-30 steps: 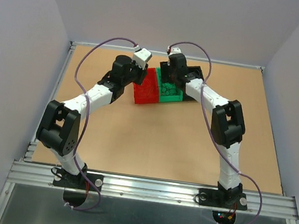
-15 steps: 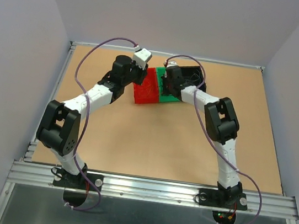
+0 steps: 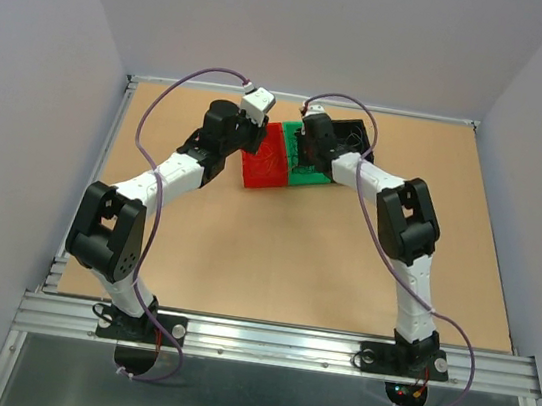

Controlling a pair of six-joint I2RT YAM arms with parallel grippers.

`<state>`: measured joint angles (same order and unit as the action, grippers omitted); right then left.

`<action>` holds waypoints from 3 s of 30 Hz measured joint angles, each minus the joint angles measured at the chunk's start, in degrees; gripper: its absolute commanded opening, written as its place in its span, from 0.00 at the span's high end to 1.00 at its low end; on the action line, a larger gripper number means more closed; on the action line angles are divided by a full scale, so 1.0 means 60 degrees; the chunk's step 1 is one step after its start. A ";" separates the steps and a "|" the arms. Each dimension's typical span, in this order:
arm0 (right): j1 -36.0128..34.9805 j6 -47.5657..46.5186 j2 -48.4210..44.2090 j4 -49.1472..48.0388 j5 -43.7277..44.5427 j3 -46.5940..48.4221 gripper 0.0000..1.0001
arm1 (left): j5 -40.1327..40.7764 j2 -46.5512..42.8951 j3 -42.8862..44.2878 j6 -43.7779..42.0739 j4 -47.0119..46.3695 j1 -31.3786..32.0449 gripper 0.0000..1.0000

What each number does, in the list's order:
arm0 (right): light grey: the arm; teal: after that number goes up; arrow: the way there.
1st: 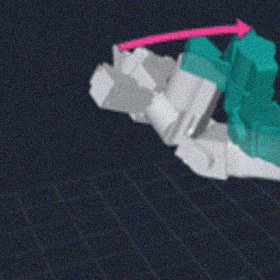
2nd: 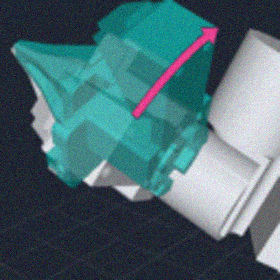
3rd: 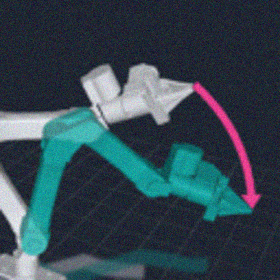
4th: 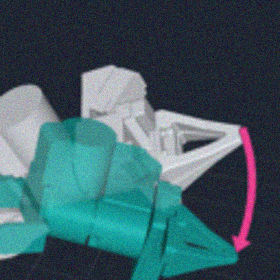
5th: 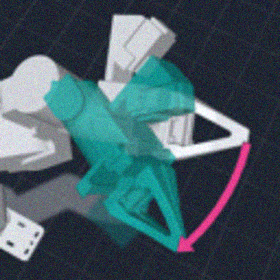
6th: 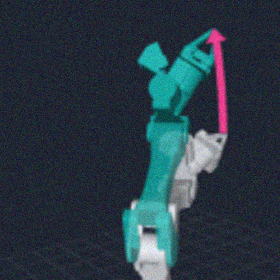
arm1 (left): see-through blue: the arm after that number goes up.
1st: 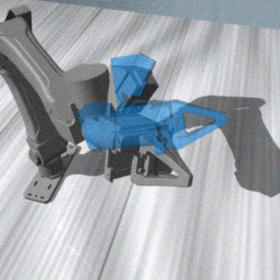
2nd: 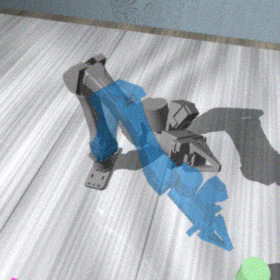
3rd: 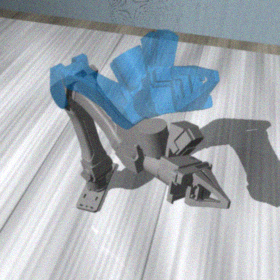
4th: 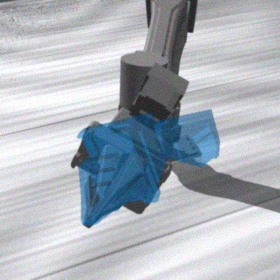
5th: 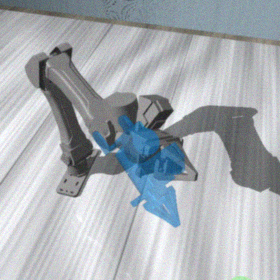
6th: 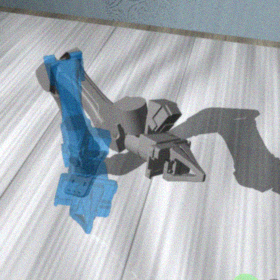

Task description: Untangle the cables

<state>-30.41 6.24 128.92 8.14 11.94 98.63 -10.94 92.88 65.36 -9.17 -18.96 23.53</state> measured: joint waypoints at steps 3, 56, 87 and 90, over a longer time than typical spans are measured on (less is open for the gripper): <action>0.0004 -0.0004 -0.0390 0.0047 0.0131 0.0000 0.60 | 0.0000 0.0000 0.0000 0.0000 0.0000 0.0000 0.67; 0.1614 0.2346 -0.0557 -0.3013 -0.6022 -0.1206 0.60 | -0.0401 -0.0295 -0.0175 -0.0321 -0.0011 -0.0091 0.67; 0.1290 0.1923 -0.6247 -0.2922 -0.1443 -0.7526 0.38 | -0.1501 0.0171 -0.0175 -0.0754 0.0211 -0.0113 0.63; 0.1282 0.2065 -0.6422 -0.3224 -0.1122 -0.8266 0.44 | -0.1504 0.0171 -0.0175 -0.0754 0.0211 -0.0113 0.62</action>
<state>-22.72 18.63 90.39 -11.20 5.21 49.04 -19.97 93.91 64.31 -13.69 -17.69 22.85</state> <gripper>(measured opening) 0.615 0.372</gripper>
